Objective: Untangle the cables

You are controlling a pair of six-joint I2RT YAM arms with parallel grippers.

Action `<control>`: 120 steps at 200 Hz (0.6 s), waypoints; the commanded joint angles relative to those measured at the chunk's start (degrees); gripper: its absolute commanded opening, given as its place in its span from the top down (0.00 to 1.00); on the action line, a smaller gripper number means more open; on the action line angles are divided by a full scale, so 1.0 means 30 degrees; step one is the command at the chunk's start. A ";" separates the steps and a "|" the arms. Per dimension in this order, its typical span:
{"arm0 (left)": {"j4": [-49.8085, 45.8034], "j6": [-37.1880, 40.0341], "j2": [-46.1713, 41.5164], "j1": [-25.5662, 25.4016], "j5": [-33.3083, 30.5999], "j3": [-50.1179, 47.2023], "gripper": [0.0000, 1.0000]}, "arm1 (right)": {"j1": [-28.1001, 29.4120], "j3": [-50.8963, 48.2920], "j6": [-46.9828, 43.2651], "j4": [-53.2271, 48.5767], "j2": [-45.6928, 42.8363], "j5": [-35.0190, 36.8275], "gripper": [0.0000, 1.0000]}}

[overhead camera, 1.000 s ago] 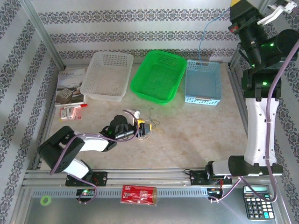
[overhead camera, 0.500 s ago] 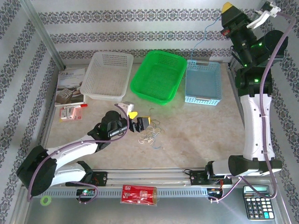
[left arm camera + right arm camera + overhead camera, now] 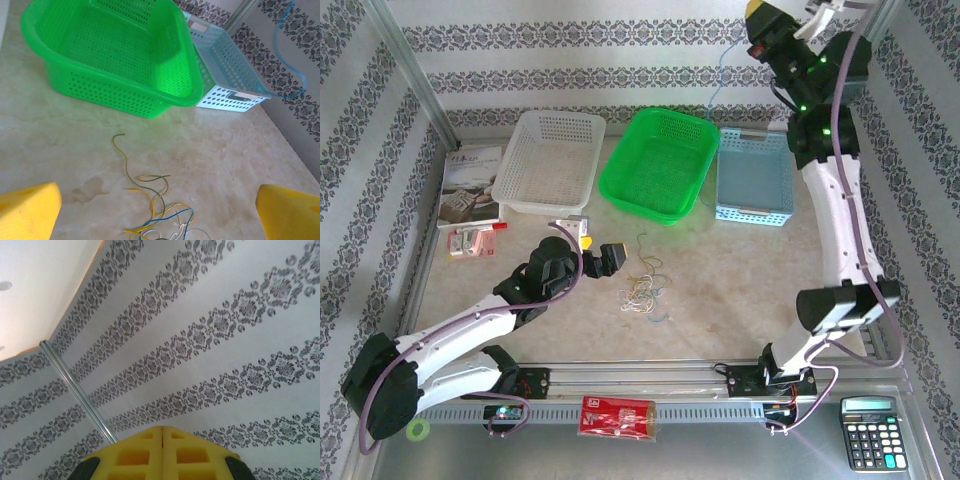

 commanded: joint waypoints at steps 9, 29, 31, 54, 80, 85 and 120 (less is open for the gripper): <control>-0.1199 -0.0331 -0.0353 -0.0087 -0.0487 0.0445 0.00 | 0.0666 0.2309 -0.0598 0.0089 0.1847 -0.0021 1.00; -0.1567 -0.0330 -0.0612 -0.0087 -0.0486 0.0487 0.00 | 0.1001 0.3560 -0.0959 -0.0266 0.3334 0.0227 1.00; -0.1597 -0.0374 -0.0648 -0.0087 -0.0508 0.0493 0.00 | 0.1046 0.3676 -0.0996 -0.0300 0.3492 0.0259 1.00; -0.2167 -0.0389 -0.1251 -0.0057 -0.0751 0.0449 0.00 | 0.1365 0.4630 -0.1447 -0.0660 0.5214 0.0564 1.00; -0.3095 -0.0491 -0.2293 -0.0001 -0.1220 0.0440 0.00 | 0.1628 0.4365 -0.1927 -0.0751 0.6753 0.0656 1.00; -0.3267 -0.0499 -0.2523 0.0001 -0.1314 0.0409 0.00 | 0.1700 0.4138 -0.2089 -0.0764 0.6980 0.0730 1.00; -0.4117 -0.0550 -0.3870 0.0049 -0.1628 0.0134 0.00 | 0.2136 0.1713 -0.3362 -0.0964 0.8543 0.1006 1.00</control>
